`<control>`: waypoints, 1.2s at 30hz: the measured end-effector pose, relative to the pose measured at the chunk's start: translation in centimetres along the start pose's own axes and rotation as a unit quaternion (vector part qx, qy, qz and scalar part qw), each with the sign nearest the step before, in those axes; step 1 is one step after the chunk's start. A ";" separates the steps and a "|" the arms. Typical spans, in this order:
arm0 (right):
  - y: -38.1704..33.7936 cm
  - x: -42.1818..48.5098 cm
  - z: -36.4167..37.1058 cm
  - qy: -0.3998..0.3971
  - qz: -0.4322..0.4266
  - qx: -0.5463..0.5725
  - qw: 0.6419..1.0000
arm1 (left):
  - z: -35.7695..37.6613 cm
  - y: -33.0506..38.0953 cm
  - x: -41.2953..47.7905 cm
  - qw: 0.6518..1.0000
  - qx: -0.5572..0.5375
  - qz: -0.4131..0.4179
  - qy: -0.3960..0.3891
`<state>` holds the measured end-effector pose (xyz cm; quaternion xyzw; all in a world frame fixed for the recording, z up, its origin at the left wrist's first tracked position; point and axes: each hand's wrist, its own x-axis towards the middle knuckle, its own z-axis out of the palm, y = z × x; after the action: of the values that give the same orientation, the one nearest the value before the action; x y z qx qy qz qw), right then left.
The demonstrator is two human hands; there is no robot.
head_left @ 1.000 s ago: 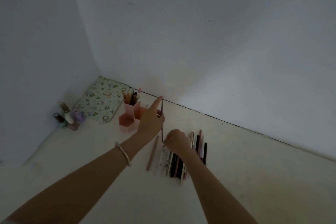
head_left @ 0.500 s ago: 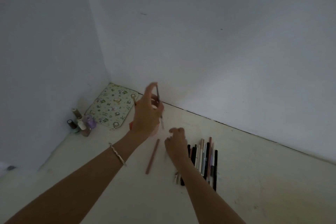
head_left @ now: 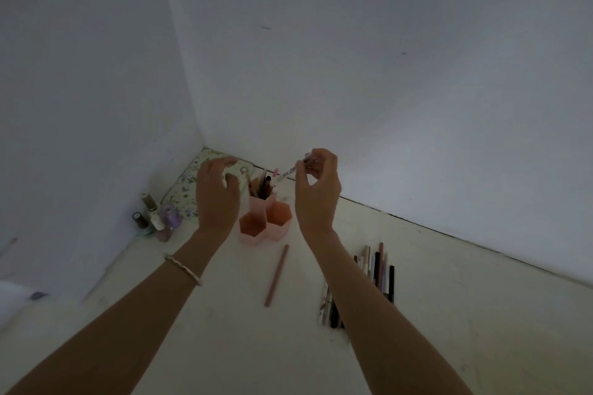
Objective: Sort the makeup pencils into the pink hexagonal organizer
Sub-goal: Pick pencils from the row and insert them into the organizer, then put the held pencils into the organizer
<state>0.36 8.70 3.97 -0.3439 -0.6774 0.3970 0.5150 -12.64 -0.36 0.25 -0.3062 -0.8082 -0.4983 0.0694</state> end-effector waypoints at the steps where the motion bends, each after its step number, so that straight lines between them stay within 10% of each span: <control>1: 0.4 -0.2 0.5 -0.034 -0.004 -0.028 0.999 | -0.5 0.1 0.0 1.000 -0.007 -0.004 -0.003; 5: 2.6 -1.6 1.9 -0.162 -0.038 -0.144 0.976 | -1.5 1.7 -1.1 0.998 -0.044 0.000 -0.036; 10: 4.2 -1.3 -0.9 -0.088 0.004 -0.178 0.980 | 0.3 3.8 -5.7 0.969 -0.043 0.050 -0.239; 15: 5.5 -0.7 -6.1 -0.073 0.103 -0.206 0.970 | 3.8 2.9 -11.0 0.850 0.243 0.007 -0.468; 18: 6.1 -0.8 -9.0 -0.072 0.131 -0.226 0.962 | 4.4 1.9 -13.1 0.800 0.367 0.032 -0.474; 23: 7.0 -1.6 -11.5 -0.098 0.185 -0.253 0.945 | 4.8 1.6 -13.7 0.826 0.322 0.048 -0.460; 28: 8.7 -2.5 -10.9 -0.221 0.227 -0.382 0.868 | 4.6 4.2 -11.5 0.905 0.001 -0.047 -0.423; 36: 11.3 -4.8 -10.3 -0.261 0.242 -0.510 0.783 | 5.1 5.7 -9.9 0.936 -0.091 0.002 -0.340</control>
<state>12.09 11.48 -6.52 -0.5923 -0.7843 0.1794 -0.0444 -0.48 1.60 -2.02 -0.4640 -0.7339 -0.4358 -0.2370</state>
